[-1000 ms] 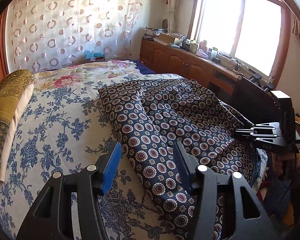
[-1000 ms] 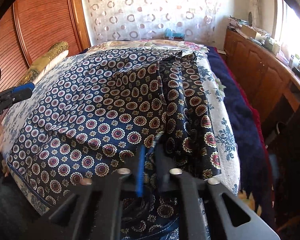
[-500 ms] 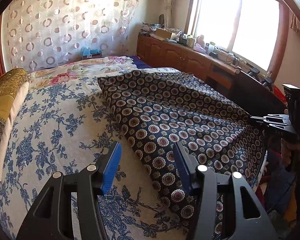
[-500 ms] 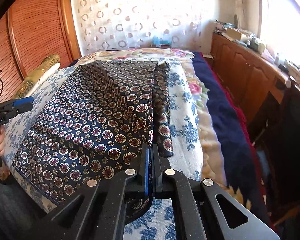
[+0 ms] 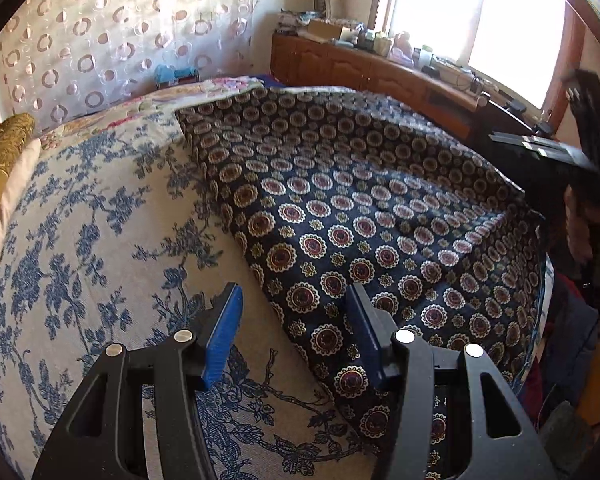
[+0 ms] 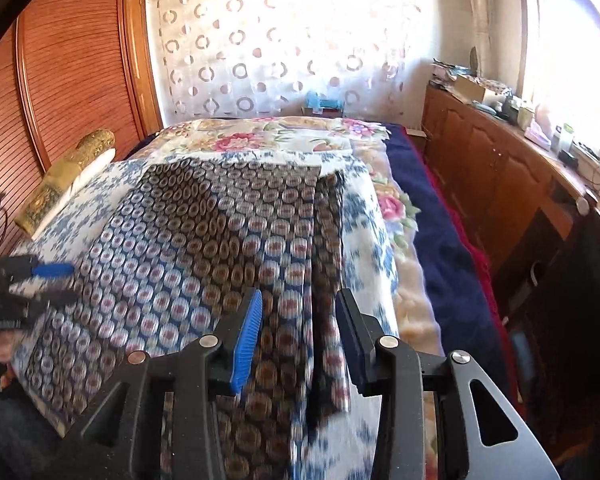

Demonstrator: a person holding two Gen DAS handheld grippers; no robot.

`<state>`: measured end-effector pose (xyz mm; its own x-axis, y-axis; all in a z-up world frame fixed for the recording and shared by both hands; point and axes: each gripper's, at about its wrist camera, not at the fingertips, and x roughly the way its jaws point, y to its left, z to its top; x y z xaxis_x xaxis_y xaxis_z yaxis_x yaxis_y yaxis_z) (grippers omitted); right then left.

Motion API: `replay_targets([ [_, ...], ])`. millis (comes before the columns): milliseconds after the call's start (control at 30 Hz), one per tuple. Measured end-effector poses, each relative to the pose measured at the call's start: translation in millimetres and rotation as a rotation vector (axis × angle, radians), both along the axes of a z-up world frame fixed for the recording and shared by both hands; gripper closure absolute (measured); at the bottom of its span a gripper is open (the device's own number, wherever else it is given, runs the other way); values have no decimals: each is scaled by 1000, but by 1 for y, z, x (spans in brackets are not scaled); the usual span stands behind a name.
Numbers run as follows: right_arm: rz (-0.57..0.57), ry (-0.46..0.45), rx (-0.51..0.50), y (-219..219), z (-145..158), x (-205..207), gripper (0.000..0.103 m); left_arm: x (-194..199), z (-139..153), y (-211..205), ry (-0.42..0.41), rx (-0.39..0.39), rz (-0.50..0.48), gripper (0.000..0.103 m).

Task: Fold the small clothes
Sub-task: 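Fold the held edge over with the right gripper while the left gripper presses the shirt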

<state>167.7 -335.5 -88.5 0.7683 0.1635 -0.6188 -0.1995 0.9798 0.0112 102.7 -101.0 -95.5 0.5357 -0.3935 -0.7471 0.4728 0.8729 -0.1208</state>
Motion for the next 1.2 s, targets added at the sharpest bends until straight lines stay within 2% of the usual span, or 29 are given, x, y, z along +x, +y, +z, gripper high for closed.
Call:
replay_targets([
  [100,8,18,3,5,-1,26,63,2,-3,-2,4,6,-3,47],
  [233,15,67,16,11,-9,63,63,2,-5,-3,3,-3,-26,35],
  [333,-4,110,12,11,-15,89,63,0,-5,-7,0,4,-44,29],
  [400,-12,143,17,10,-19,104,63,-1,-5,-8,-3,11,-46,29],
  [467,-1,158,28,8,-19,114,79,-2,-4,-8,-5,13,-47,29],
  [500,12,163,35,9,-20,116,97,-2,-4,-8,-5,11,-47,29],
  [533,19,159,33,9,-19,116,100,-3,-4,-8,-4,10,-47,29],
  [667,-38,83,11,-6,-4,103,102,-3,-3,-10,-6,16,-48,28],
  [733,-44,87,33,-11,-2,101,102,-2,-4,-11,-7,23,-49,28],
  [900,-69,69,-1,-13,0,84,101,-1,-5,-12,-7,25,-49,28],
  [967,-75,58,-2,-16,2,72,90,-1,-5,-13,-8,28,-49,28],
  [1000,-81,54,-6,-15,1,66,74,-1,-4,-13,-8,30,-49,28],
  [1033,-83,52,-7,-14,-1,60,52,-1,-4,-13,-9,32,-49,28],
  [1067,-75,50,5,-14,-3,52,46,-1,-4,-13,-9,33,-49,28],
  [1100,-59,51,23,-15,-6,43,42,-1,-4,-13,-8,33,-49,28],
  [1200,-54,81,19,-19,-15,18,42,-4,-3,-10,9,22,-52,28],
])
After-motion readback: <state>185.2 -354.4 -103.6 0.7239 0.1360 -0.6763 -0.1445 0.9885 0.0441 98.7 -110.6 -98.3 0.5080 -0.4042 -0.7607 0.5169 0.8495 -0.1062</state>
